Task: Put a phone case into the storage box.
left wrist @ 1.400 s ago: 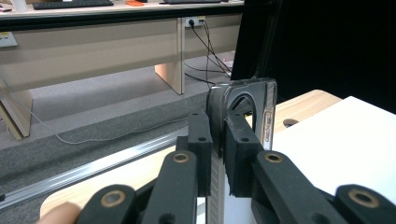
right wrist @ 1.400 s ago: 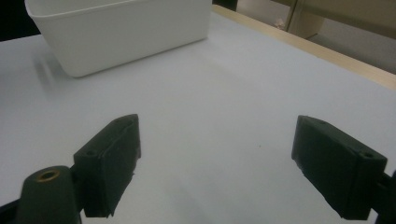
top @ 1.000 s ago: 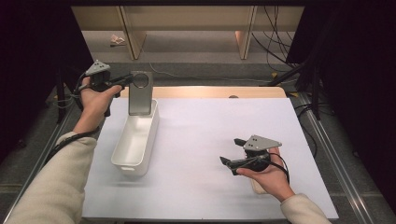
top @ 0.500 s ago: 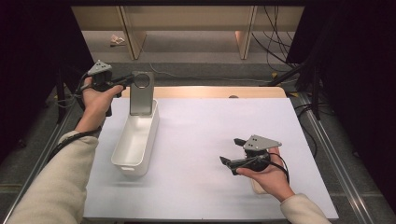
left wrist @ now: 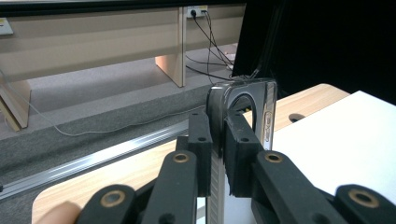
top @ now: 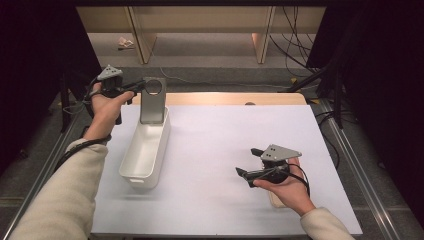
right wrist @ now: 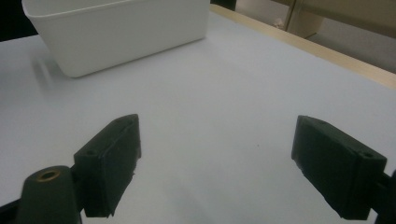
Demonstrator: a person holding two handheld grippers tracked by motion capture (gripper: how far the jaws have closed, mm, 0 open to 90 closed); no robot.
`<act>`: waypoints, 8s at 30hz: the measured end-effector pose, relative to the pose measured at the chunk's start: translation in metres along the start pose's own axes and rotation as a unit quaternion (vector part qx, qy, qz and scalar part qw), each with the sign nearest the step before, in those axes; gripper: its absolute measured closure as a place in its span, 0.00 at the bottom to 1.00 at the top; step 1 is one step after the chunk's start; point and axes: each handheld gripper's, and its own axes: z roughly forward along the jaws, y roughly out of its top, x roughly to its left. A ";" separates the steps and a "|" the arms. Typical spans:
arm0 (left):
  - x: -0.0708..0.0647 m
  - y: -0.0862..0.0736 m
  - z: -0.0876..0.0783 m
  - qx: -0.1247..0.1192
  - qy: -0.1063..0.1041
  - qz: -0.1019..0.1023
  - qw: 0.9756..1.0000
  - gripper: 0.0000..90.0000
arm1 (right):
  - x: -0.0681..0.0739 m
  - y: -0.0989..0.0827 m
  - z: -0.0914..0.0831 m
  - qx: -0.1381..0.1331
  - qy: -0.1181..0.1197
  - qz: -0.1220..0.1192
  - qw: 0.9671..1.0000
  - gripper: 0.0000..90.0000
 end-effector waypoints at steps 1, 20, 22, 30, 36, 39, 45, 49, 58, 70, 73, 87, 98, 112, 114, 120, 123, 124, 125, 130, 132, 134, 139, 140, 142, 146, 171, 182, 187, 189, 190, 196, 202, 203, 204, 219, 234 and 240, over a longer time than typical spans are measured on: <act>0.000 0.000 0.000 0.001 0.000 0.000 1.000 0.91 | 0.000 0.000 0.000 0.000 0.000 0.000 1.000 0.19; 0.002 -0.008 0.012 0.011 0.000 -0.009 1.000 0.91 | 0.000 0.000 0.000 -0.001 0.000 0.000 1.000 0.19; 0.002 -0.009 0.013 0.012 0.000 -0.012 1.000 0.91 | 0.000 0.000 0.000 0.000 0.000 -0.001 1.000 0.19; 0.004 -0.014 0.016 0.016 0.003 -0.018 1.000 0.91 | 0.000 0.000 0.000 -0.001 0.001 -0.001 1.000 0.19; 0.007 -0.017 0.017 0.019 0.006 -0.022 1.000 0.91 | 0.000 0.000 0.001 0.000 0.001 -0.001 1.000 0.19; 0.008 -0.019 0.018 0.020 0.008 -0.025 0.999 0.91 | -0.001 0.000 0.001 0.000 0.001 -0.001 1.000 0.19; 0.009 -0.022 0.021 0.024 0.013 -0.026 0.999 0.91 | -0.001 0.000 0.001 0.000 0.001 -0.001 1.000 0.19; 0.010 -0.024 0.022 0.027 0.013 -0.026 0.999 0.91 | -0.001 0.000 0.001 0.000 0.002 0.000 1.000 0.19; 0.012 -0.029 0.026 0.034 0.018 -0.030 0.999 0.91 | -0.001 -0.001 0.001 0.001 0.001 -0.001 1.000 0.19; 0.014 -0.035 0.027 0.039 0.021 -0.036 0.998 0.91 | 0.000 0.000 0.001 0.001 0.002 0.000 1.000 0.19; 0.014 -0.035 0.027 0.041 0.021 -0.035 0.998 0.91 | 0.000 0.000 0.001 0.000 0.002 -0.001 1.000 0.19; 0.015 -0.041 0.028 0.047 0.025 -0.040 0.998 0.89 | 0.000 0.000 0.001 0.000 0.002 -0.002 1.000 0.19; 0.016 -0.046 0.031 0.060 0.034 -0.037 0.997 0.87 | -0.001 0.000 0.001 0.000 0.003 -0.002 1.000 0.19; 0.015 -0.048 0.036 0.079 0.046 -0.026 0.995 0.84 | -0.001 0.000 0.001 -0.001 0.003 -0.002 1.000 0.19; 0.015 -0.047 0.037 0.082 0.048 -0.023 0.995 0.82 | -0.001 0.000 0.001 -0.001 0.003 -0.002 1.000 0.19; 0.015 -0.047 0.039 0.090 0.056 -0.021 0.994 0.77 | -0.001 0.000 0.001 -0.001 0.003 -0.002 1.000 0.19; 0.015 -0.047 0.039 0.090 0.057 -0.021 0.994 0.74 | -0.001 0.000 0.001 -0.001 0.003 -0.002 1.000 0.19; 0.015 -0.047 0.039 0.090 0.057 -0.020 0.994 0.73 | -0.001 0.000 0.001 -0.001 0.003 -0.002 1.000 0.19; 0.015 -0.047 0.040 0.091 0.057 -0.018 0.994 0.72 | -0.001 0.000 0.001 -0.001 0.003 -0.002 1.000 0.19; 0.014 -0.047 0.041 0.099 0.060 -0.015 0.993 0.66 | 0.000 0.001 0.001 -0.001 0.003 -0.003 1.000 0.19; 0.014 -0.047 0.042 0.103 0.062 -0.019 0.993 0.62 | 0.000 0.001 0.001 -0.001 0.003 -0.002 1.000 0.19; 0.014 -0.047 0.042 0.104 0.064 -0.023 0.992 0.58 | 0.000 0.001 0.001 -0.001 0.003 -0.002 1.000 0.19; 0.012 -0.044 0.044 0.108 0.073 -0.029 0.991 0.48 | 0.000 0.001 0.001 -0.001 0.004 -0.002 1.000 0.19; 0.012 -0.044 0.044 0.109 0.073 -0.031 0.991 0.45 | 0.000 0.000 0.001 -0.001 0.004 -0.002 1.000 0.19; 0.011 -0.043 0.044 0.110 0.071 -0.035 0.991 0.39 | 0.000 0.001 0.001 0.000 0.004 -0.002 1.000 0.19; 0.011 -0.041 0.045 0.115 0.079 -0.037 0.989 0.30 | -0.001 0.001 0.001 -0.001 0.004 -0.002 1.000 0.19; 0.001 -0.036 0.016 0.104 0.080 -0.022 0.991 0.00 | -0.004 0.001 -0.002 0.001 -0.007 0.002 1.000 0.18; 0.001 -0.048 -0.024 0.091 0.085 -0.039 0.991 0.00 | -0.009 0.001 -0.006 0.001 -0.019 0.007 1.000 0.18; 0.000 -0.060 -0.045 0.087 0.082 -0.053 0.991 0.00 | -0.012 0.000 -0.009 0.002 -0.025 0.011 1.000 0.18; -0.001 -0.063 -0.053 0.081 0.080 -0.057 0.992 0.00 | -0.014 -0.001 -0.011 0.004 -0.029 0.013 1.000 0.18; -0.002 -0.065 -0.056 0.079 0.079 -0.059 0.992 0.00 | -0.015 -0.001 -0.011 0.003 -0.029 0.014 0.999 0.18; -0.012 -0.075 -0.073 0.081 0.069 -0.060 0.993 0.00 | -0.020 -0.004 -0.016 0.005 -0.040 0.020 0.999 0.18; -0.026 -0.081 -0.085 0.075 0.062 -0.053 0.994 0.00 | -0.024 -0.007 -0.020 0.006 -0.047 0.025 0.999 0.18; -0.029 -0.082 -0.087 0.074 0.060 -0.051 0.994 0.00 | -0.025 -0.008 -0.021 0.006 -0.049 0.026 0.998 0.18; -0.031 -0.084 -0.088 0.076 0.057 -0.048 0.994 0.00 | -0.026 -0.008 -0.022 0.006 -0.050 0.027 0.998 0.18; -0.060 -0.097 -0.113 0.071 0.040 -0.038 0.996 0.00 | -0.034 -0.012 -0.029 0.010 -0.066 0.038 0.997 0.19; -0.092 -0.114 -0.144 0.057 0.025 -0.022 0.998 0.00 | -0.044 -0.013 -0.035 0.007 -0.081 0.047 0.996 0.19; -0.095 -0.123 -0.151 0.058 0.025 -0.021 0.998 0.00 | -0.047 -0.011 -0.032 0.004 -0.081 0.050 0.995 0.19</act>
